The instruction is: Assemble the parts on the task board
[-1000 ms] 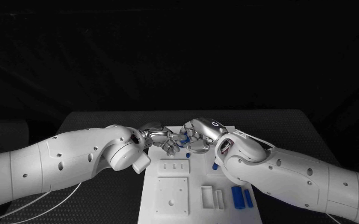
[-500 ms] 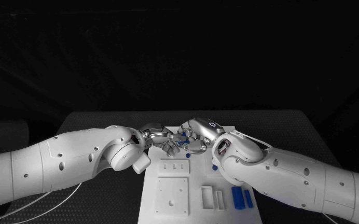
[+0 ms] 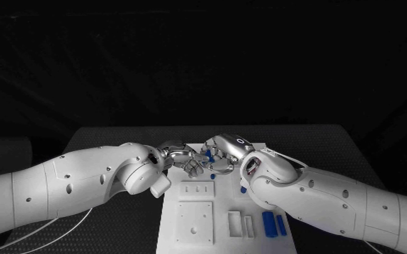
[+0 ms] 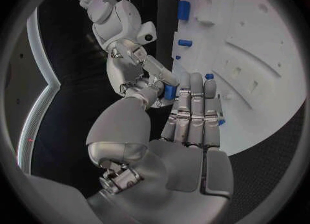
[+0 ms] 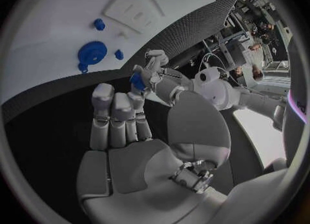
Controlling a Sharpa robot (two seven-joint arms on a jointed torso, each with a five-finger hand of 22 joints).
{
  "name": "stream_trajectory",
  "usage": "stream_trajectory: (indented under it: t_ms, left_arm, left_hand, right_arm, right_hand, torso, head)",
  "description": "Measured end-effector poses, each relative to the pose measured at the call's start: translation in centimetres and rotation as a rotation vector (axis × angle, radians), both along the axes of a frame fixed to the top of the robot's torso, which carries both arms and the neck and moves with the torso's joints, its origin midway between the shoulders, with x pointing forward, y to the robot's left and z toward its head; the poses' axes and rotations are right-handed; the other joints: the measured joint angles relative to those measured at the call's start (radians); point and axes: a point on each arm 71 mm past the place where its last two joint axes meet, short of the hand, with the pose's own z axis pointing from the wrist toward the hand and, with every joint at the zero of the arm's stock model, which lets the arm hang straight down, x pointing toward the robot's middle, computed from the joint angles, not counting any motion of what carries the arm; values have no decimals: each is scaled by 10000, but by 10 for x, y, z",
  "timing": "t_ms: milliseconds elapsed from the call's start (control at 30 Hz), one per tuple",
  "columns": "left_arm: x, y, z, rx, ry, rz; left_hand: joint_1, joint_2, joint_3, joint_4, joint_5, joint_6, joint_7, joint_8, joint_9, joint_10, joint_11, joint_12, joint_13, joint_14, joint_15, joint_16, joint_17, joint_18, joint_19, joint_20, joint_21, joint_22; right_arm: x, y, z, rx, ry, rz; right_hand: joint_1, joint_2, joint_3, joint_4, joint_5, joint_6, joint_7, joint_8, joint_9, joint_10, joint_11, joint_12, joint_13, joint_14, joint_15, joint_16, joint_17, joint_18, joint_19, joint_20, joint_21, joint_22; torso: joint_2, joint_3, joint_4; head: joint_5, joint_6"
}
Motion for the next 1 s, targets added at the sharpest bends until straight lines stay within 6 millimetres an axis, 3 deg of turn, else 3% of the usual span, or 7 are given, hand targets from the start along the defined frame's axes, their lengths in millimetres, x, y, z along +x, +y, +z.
stream_trajectory:
  t_ms: [200, 433, 667, 867, 1000]
  left_arm:
    - [0, 0, 0, -17, 27, 15]
    - [0, 0, 0, -43, 36, 26]
    - [0, 0, 0, -51, 41, 30]
    - [0, 1, 0, -44, 40, 49]
    - [0, 1, 0, -35, 42, 67]
  left_hand:
    - [-110, 663, 190, -714, 381, 111, -40, -2, -55, 37, -37, -38, 104, 0, 0, 70, -67, -1, -36, 35, 0, -1]
    - [-243, 976, 315, -1004, 381, 233, -90, -41, -71, 107, -40, -41, 154, 0, 0, 69, -89, -44, -36, 36, 39, -2]
    - [-309, 1063, 368, -1140, 381, 309, -90, -63, -67, 163, -93, -41, 195, 0, 0, 116, -114, -47, -35, 36, 39, -3]
    - [-495, 1131, 533, -1359, 735, 430, -110, 17, -41, 269, -129, -41, 292, 0, 0, 186, -126, -48, -35, 37, 76, -4]
    - [-785, 1127, 591, -1417, 1221, 515, -88, 19, -24, 322, -180, -41, 358, 0, 0, 264, -138, -50, -35, 37, 139, -4]
  right_arm:
    - [0, 0, -1, -16, 29, -4]
    - [0, -1, -1, -30, 44, -21]
    - [0, -2, -2, -39, 58, -35]
    - [0, -2, -2, -37, 70, -22]
    - [0, -1, -2, -34, 73, -16]
  right_hand:
    - [2, 1, 20, 20, -1, 0, 0, 0, 0, 0, 0, 0, 1, -8, 8, 0, 0, 1, 0, 0, 0, 0]
    - [55, 0, 20, 21, -9, 0, 0, -7, 0, 0, 0, 0, 1, -9, 9, 0, -1, 1, -1, 0, 0, 0]
    - [55, 0, 19, 20, -10, 0, 0, -12, 0, 0, 0, 0, 2, -10, 10, 0, -1, 1, 0, 1, 0, 0]
    - [55, 0, 44, -11, -39, 0, 0, -43, 0, 0, 0, 0, 2, -10, 10, 0, -1, 1, 0, 2, 0, 0]
    - [54, 0, 43, -12, -39, 0, 0, -39, 0, 8, 8, 0, 2, -10, 10, 0, -1, 1, 0, 2, 0, 0]
  torso:
    - [0, 1, -1]
    - [0, 2, -6]
    - [1, 1, -1]
    - [0, 1, -2]
    - [1, 1, -4]
  head:
    - [-2, -7]
    - [8, -12]
    - [9, -6]
    - [2, -15]
    - [2, -22]
